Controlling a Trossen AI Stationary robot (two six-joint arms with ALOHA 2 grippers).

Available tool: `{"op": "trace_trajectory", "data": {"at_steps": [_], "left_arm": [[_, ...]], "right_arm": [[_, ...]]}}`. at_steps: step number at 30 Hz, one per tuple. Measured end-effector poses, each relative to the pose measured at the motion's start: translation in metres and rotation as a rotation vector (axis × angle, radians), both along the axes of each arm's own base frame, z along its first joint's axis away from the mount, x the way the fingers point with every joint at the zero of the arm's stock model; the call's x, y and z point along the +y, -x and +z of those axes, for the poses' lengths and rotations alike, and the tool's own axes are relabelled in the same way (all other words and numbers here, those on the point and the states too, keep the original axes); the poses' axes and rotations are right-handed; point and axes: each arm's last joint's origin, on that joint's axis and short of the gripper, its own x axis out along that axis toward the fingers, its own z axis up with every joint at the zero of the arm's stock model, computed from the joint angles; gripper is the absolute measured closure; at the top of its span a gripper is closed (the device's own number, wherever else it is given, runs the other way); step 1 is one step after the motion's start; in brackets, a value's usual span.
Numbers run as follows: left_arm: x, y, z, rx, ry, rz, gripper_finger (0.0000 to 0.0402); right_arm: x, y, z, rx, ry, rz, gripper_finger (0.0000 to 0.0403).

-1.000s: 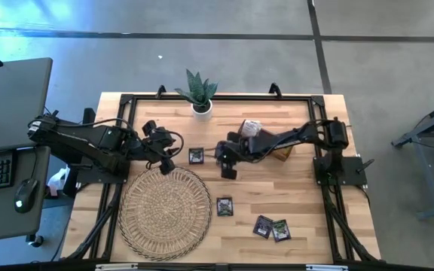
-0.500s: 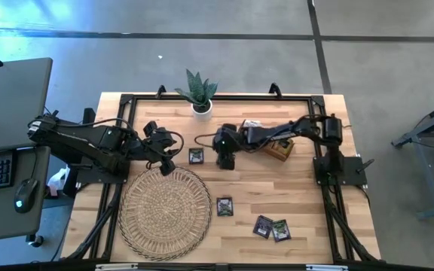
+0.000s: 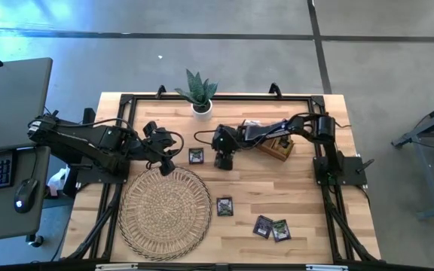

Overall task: Pick & Place Tea
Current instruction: Put the black tea bag into the middle section of the wooden organizer

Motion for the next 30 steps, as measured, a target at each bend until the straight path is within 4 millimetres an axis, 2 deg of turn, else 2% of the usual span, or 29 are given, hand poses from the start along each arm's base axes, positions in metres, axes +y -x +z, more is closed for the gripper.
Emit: {"op": "trace_trajectory", "data": {"at_steps": [4, 10, 15, 19, 23, 25, 30], "left_arm": [[0.0, 0.001, 0.0, 0.007, -0.002, 0.0, 0.0259], [0.0, 0.002, -0.002, 0.021, 0.009, 0.004, 0.0259], [0.0, 0.002, -0.002, 0.021, 0.011, 0.006, 0.0259], [0.0, 0.002, -0.002, 0.021, 0.011, 0.006, 0.0259], [0.0, 0.002, -0.002, 0.021, 0.012, 0.006, 0.0259], [0.0, 0.002, -0.002, 0.021, 0.013, 0.005, 0.0259], [0.0, 0.002, -0.002, 0.023, 0.025, -0.002, 0.0259]], "right_arm": [[-0.002, 0.001, -0.001, 0.021, 0.054, -0.051, 0.0272], [-0.002, 0.002, -0.002, 0.028, 0.059, -0.079, 0.0389], [0.001, 0.0, 0.003, -0.001, 0.082, -0.118, 0.0388], [0.013, 0.002, 0.019, -0.009, 0.156, -0.129, 0.0398], [0.022, 0.002, 0.048, -0.088, 0.21, -0.155, 0.04], [0.026, 0.004, 0.051, -0.081, 0.215, -0.163, 0.0399], [0.035, 0.008, 0.047, -0.004, 0.206, 0.031, 0.04]]}}
